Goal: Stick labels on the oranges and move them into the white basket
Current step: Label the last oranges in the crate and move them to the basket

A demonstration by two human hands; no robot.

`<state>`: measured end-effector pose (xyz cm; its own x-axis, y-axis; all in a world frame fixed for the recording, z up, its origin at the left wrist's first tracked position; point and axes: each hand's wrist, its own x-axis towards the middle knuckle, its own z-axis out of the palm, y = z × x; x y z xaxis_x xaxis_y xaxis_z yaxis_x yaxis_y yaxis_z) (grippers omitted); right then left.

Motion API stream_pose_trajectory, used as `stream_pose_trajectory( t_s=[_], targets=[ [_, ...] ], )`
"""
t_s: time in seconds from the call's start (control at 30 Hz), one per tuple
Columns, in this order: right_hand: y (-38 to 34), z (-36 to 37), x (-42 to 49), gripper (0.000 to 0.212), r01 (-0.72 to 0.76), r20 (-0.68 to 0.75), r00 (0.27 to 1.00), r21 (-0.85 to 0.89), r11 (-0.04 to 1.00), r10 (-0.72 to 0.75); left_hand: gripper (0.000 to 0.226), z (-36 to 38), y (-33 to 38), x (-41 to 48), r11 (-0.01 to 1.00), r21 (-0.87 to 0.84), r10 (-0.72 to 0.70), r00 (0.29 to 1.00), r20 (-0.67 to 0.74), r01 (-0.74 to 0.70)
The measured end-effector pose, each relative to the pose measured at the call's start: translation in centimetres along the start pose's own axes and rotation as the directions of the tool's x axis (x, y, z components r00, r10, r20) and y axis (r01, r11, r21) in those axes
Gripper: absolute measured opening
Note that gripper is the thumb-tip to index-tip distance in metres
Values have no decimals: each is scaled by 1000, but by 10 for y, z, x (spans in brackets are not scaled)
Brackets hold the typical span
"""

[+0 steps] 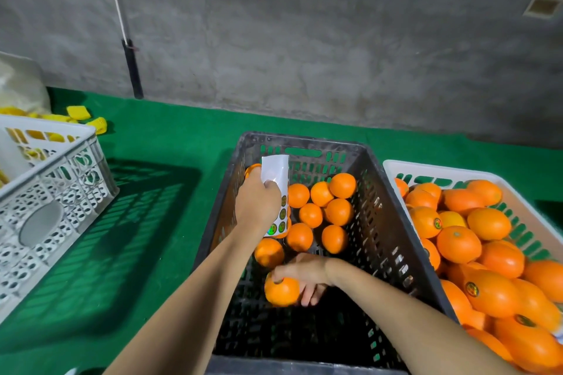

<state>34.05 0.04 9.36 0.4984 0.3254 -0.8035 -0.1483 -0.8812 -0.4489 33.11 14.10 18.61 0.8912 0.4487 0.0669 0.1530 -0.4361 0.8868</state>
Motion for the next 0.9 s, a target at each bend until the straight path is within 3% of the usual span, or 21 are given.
stream_pose_trajectory(
  t_s=[0.07,0.13,0.23,0.33,0.4,0.57,0.73,0.9],
  targets=[
    [-3,-22,-8,66,70,-197,980,229,971,-24,21,-1,2,0,1000,-21,9,999,-41,-10],
    [-6,-37,-14,59,197,-368,930,455,869,-18,24,-2,5,-1,998,-58,25,997,-75,-30],
    [-8,-51,-23,58,321,-481,875,658,681,51,31,-3,5,-1,965,-264,-39,989,-146,-1],
    [-6,-62,-35,63,413,-538,838,733,541,89,21,-4,2,1,896,-439,-170,966,-194,70],
    [-6,-69,-43,67,515,-590,804,755,405,79,16,-4,0,1,886,-452,-200,965,-172,103],
    [-1,-93,-68,71,699,-689,713,712,-65,126,27,-2,3,-5,914,-405,-79,986,-147,13],
    [11,-110,-87,74,840,-814,539,502,-207,214,25,2,0,-2,928,-366,-100,993,-65,70],
    [17,-120,-97,78,798,-778,542,357,-486,319,24,3,0,-2,931,-343,-108,992,60,122]
  ],
)
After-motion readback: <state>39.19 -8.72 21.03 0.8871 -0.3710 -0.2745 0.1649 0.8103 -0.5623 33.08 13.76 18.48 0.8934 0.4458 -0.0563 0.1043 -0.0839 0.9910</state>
